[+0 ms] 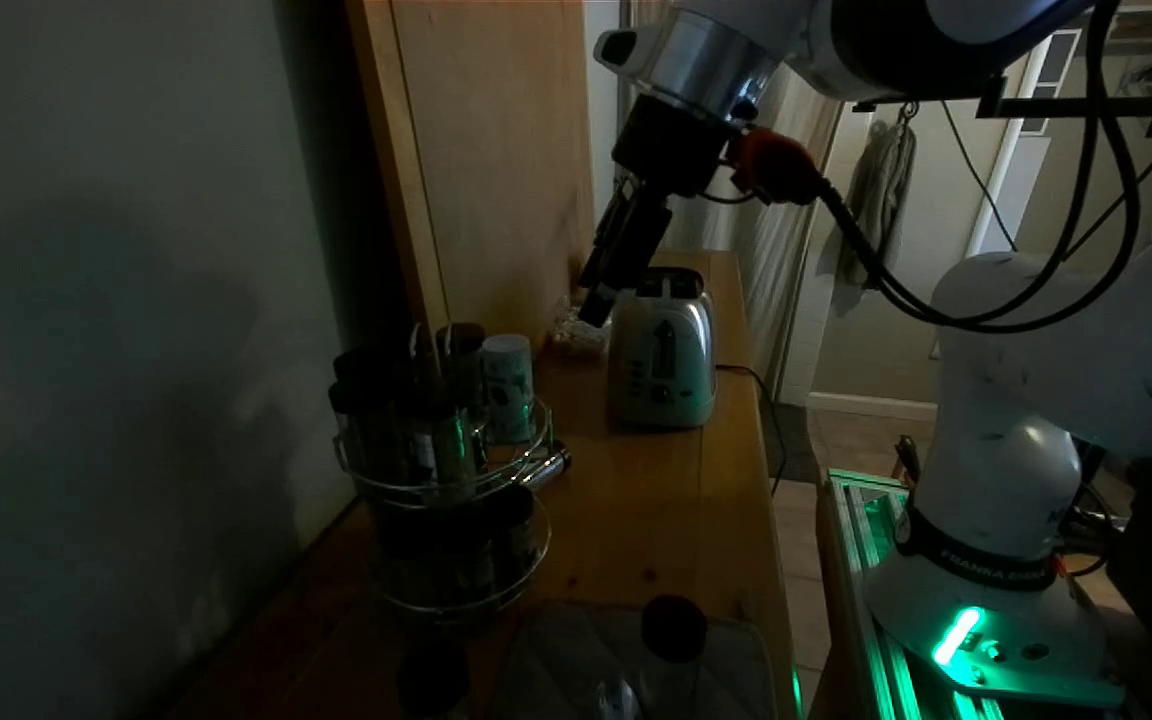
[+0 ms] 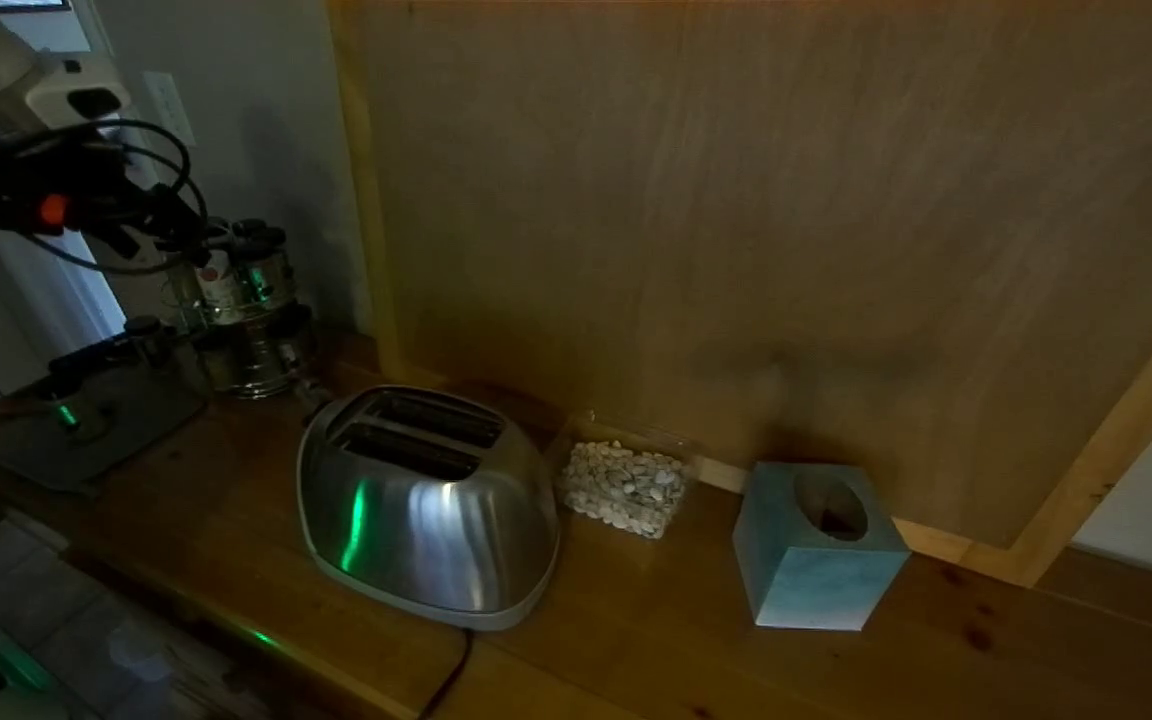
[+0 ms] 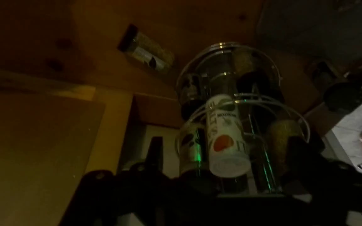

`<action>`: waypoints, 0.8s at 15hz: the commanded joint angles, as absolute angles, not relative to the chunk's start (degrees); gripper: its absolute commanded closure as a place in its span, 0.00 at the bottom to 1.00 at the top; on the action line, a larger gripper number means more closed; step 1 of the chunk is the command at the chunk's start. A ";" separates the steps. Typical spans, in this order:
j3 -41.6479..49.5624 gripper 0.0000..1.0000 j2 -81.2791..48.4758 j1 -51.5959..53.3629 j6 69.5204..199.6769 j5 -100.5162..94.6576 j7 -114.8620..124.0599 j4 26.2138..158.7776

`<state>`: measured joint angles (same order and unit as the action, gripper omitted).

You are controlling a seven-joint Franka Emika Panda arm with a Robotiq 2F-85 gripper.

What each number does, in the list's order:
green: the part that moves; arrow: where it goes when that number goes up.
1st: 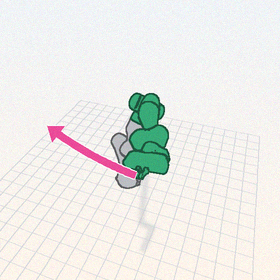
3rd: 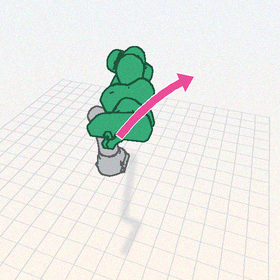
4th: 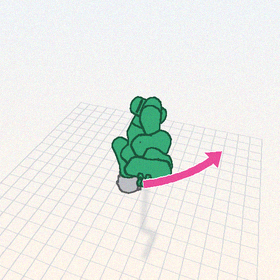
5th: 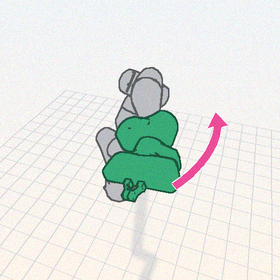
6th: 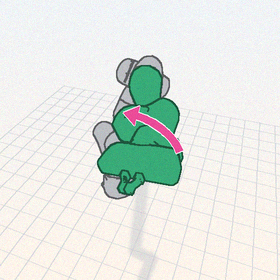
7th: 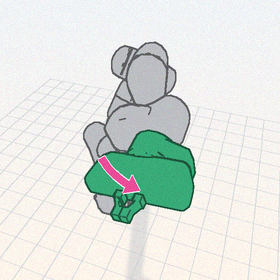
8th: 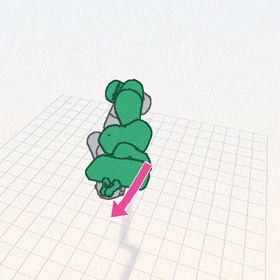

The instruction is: Take the bottle from the top shelf to the bottom shelf of the spice rack

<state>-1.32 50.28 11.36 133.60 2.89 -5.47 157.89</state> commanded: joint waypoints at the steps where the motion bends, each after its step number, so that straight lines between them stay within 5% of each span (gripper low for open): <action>1: 2.70 0.00 45.35 15.88 141.57 8.82 -9.15 157.79; 12: 2.32 0.00 41.73 15.94 143.30 9.93 -8.74 157.93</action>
<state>2.59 43.49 15.68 141.28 7.90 -8.33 158.06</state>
